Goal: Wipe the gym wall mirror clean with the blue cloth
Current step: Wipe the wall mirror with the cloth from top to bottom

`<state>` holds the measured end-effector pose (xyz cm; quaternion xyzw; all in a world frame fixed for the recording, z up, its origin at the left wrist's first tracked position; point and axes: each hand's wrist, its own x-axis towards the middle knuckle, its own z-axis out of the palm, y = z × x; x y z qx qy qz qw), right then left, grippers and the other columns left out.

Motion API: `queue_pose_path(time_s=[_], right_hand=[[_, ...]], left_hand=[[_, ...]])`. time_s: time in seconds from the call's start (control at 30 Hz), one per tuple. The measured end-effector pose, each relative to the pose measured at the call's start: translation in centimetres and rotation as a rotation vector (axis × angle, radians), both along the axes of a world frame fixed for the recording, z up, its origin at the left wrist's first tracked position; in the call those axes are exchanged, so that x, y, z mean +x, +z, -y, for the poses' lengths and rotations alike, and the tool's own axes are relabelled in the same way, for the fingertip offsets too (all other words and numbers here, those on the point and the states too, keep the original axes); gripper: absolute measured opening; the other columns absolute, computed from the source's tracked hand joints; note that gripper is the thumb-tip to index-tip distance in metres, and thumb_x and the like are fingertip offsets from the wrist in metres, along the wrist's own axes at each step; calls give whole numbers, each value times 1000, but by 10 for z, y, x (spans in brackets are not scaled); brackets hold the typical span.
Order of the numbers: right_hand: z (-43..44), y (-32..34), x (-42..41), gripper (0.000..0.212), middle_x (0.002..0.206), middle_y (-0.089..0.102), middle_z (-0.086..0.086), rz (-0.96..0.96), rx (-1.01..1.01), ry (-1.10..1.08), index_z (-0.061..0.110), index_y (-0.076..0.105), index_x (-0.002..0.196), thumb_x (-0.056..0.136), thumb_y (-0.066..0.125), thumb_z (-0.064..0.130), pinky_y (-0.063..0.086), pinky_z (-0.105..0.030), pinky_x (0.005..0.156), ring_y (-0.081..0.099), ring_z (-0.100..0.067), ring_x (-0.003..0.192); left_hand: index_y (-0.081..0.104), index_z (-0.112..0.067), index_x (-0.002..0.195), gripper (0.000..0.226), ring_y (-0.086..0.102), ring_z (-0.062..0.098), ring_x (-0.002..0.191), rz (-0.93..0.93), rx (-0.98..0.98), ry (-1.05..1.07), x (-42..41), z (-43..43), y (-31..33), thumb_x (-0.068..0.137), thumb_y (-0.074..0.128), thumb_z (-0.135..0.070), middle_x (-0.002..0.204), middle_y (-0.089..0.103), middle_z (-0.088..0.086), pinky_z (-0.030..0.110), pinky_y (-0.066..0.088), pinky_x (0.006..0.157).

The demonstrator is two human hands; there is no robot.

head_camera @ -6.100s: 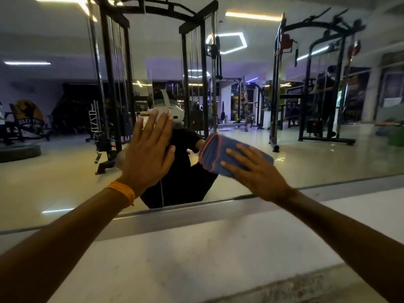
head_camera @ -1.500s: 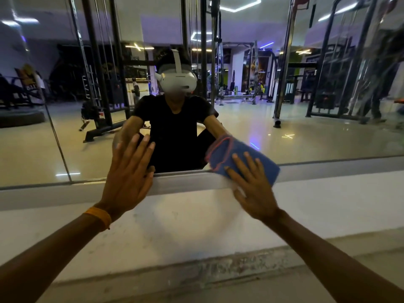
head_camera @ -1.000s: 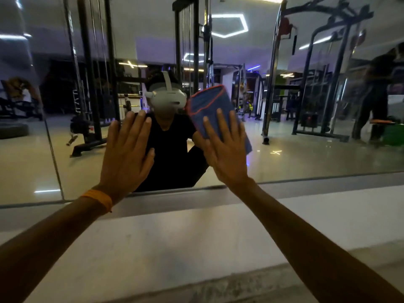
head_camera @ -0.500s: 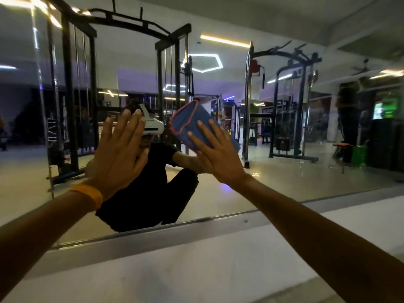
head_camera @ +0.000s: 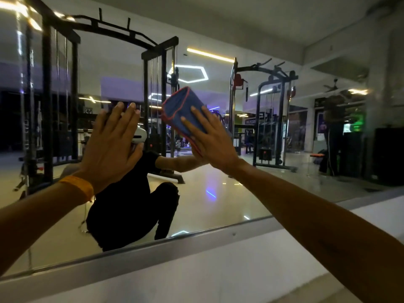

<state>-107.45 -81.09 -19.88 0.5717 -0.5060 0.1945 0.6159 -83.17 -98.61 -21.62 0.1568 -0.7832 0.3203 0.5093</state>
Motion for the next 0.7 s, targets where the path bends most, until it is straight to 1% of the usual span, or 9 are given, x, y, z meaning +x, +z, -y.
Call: queue_pose_path(time_s=[0.03,0.1,0.17,0.2,0.3,0.43,0.5,0.63,0.7], right_hand=[[-2,6,-8,54,164,32,-17,67,-78,-10,23,29,158,110,35,48,6,-48,130,24,-39,152],[-15,27,-22,57,165,32,-18,358,-207,18,23,32,160,110,26,49,20,-61,125,25,-41,153],[-20,43,-20,58,168,25,-17,604,-243,26,20,32,161,107,30,41,19,-62,125,18,-39,156],[-16,45,-13,58,169,23,-16,639,-250,1,20,31,162,106,32,37,17,-60,125,16,-38,157],[4,32,4,54,169,23,-15,440,-133,34,25,29,162,109,35,35,14,-61,126,14,-38,157],[2,44,-30,52,162,38,-18,34,-50,-21,21,38,156,110,33,45,26,-63,120,29,-45,150],[-17,72,-46,57,161,38,-19,118,-129,-2,18,42,156,111,25,49,28,-61,120,31,-46,150],[-28,124,-55,58,168,24,-19,680,-377,66,16,30,161,107,25,35,14,-61,126,17,-40,156],[-8,117,-42,57,170,20,-15,708,-427,48,20,26,163,108,25,36,11,-60,126,12,-38,157]], left_hand=[[24,-2,161,79,6,34,159,-4,6,2,1,-1,1,101,25,-54,171,17,18,46,-11,128],[21,-2,162,81,6,34,159,0,4,2,1,-3,3,99,26,-53,171,14,19,51,-5,129],[17,-3,163,82,4,34,160,-2,2,-6,-3,-6,11,99,25,-53,172,11,18,49,-6,129],[15,-4,164,82,3,33,160,-8,8,-10,-5,-8,16,100,23,-54,172,9,17,47,-9,129],[13,-6,164,82,3,34,160,-23,50,10,-14,-15,33,100,19,-57,172,8,16,52,-3,129],[15,-6,164,83,5,35,160,-8,32,79,-21,-14,52,98,19,-57,173,10,17,55,2,129],[12,-8,164,81,3,34,160,-39,48,94,-21,-12,62,99,21,-56,173,7,15,55,1,129],[7,-7,165,80,-3,34,160,-85,105,97,-30,-18,77,102,19,-55,173,2,15,58,6,129],[7,-7,165,79,-3,33,160,-81,81,93,-37,-21,79,103,19,-55,173,1,15,58,7,129]])
